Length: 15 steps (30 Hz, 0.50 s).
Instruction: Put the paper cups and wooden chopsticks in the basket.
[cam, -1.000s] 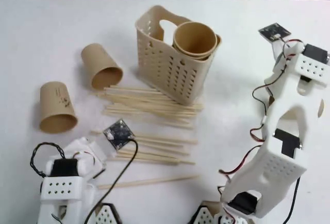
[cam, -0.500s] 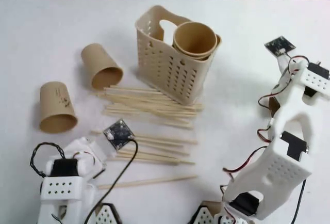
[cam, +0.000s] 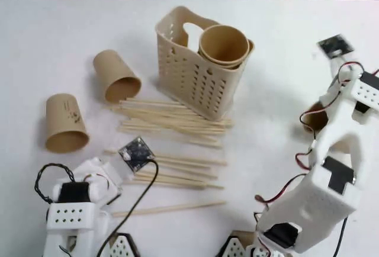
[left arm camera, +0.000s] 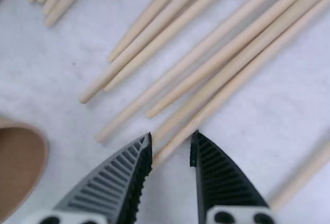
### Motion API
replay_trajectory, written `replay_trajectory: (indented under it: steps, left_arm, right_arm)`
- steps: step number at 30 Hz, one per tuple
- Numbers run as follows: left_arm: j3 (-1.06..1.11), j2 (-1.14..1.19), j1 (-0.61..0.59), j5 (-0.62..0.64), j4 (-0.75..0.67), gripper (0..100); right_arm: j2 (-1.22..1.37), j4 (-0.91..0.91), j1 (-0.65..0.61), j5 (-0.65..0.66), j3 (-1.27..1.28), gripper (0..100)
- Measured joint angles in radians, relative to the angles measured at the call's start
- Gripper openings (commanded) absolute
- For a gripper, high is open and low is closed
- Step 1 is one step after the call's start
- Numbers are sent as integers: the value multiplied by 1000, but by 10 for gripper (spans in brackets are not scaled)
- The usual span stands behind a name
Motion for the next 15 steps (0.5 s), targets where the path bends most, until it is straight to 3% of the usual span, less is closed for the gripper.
replay_trajectory:
  steps: [9, 15]
  left_arm:
    - [0, 0, 0, 0, 0, 153]
    - [0, 0, 0, 0, 0, 153]
  right_arm:
    - [-364, 292, -209, -416, -213, 17]
    - [-503, 315, -450, -715, -465, 18]
